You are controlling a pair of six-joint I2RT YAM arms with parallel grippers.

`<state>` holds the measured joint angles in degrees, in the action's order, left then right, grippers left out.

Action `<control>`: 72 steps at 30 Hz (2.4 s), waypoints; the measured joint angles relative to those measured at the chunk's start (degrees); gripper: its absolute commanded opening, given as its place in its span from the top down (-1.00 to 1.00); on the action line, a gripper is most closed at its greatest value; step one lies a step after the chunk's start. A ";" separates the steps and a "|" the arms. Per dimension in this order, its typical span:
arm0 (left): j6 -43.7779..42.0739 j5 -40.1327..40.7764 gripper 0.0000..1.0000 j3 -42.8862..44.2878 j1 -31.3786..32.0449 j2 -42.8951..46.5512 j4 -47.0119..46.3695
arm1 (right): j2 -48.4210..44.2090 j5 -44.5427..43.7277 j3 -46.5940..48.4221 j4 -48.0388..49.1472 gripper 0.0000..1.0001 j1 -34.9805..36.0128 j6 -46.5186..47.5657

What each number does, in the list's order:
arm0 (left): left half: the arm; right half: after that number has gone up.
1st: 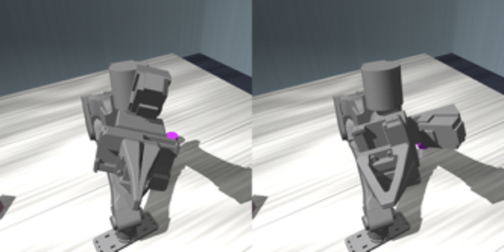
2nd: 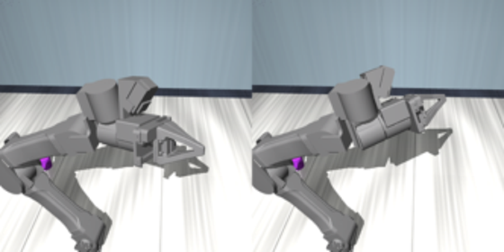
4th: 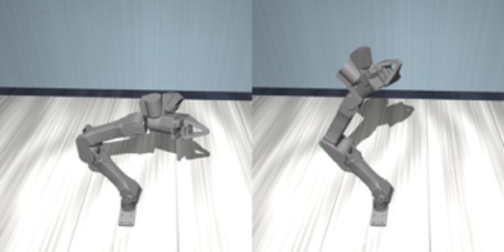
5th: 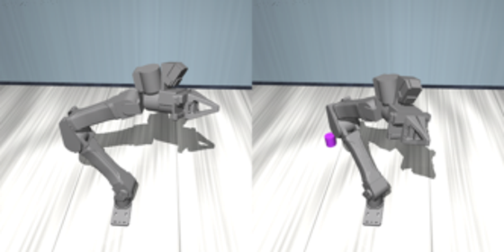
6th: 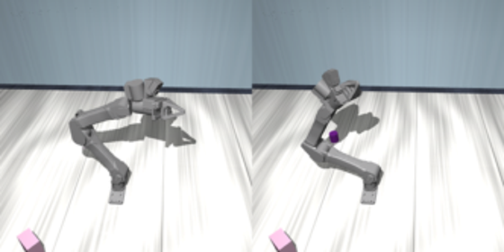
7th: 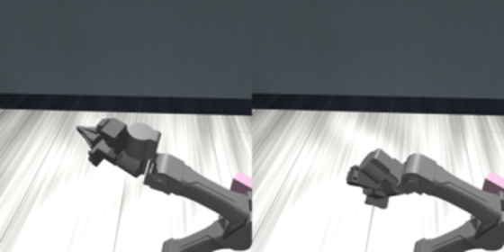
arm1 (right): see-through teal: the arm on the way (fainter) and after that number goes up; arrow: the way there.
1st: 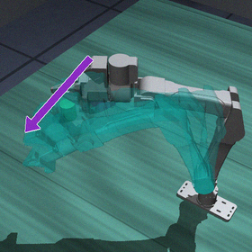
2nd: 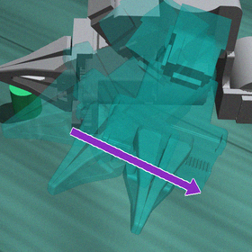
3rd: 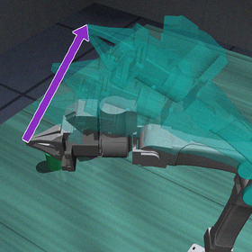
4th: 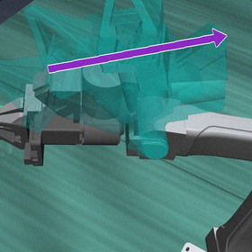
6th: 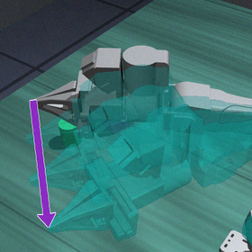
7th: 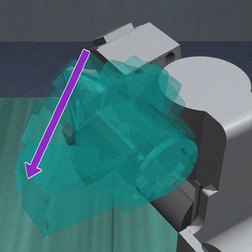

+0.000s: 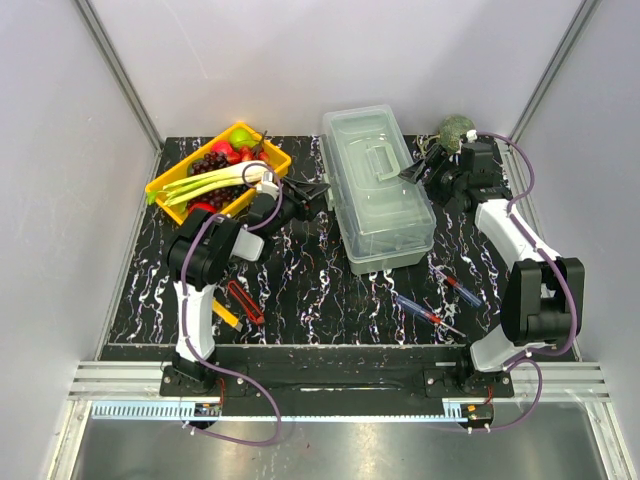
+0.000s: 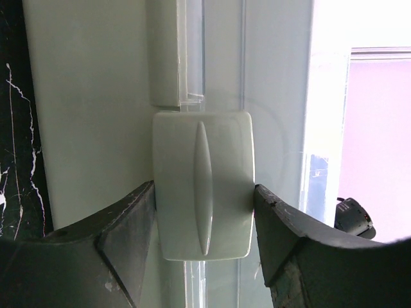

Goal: Pack the tool kit

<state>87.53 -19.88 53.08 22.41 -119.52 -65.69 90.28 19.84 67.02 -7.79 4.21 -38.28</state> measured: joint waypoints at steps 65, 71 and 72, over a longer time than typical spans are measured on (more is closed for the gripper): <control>-42.29 0.94 -0.98 15.54 -3.67 38.01 62.75 | -6.56 -11.30 14.49 -17.49 -0.40 9.86 -1.55; -43.50 1.92 -0.98 16.33 -1.51 38.01 68.08 | -2.32 -18.01 17.20 -19.56 -0.34 14.88 -7.19; -43.67 2.14 -0.98 16.35 -1.36 38.01 68.46 | -1.84 -19.30 17.53 -19.98 -0.33 15.15 -7.78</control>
<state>43.86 -17.74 69.43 21.06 -81.52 2.76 88.44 0.54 84.55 -27.77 19.35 -46.06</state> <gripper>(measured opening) 0.988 0.681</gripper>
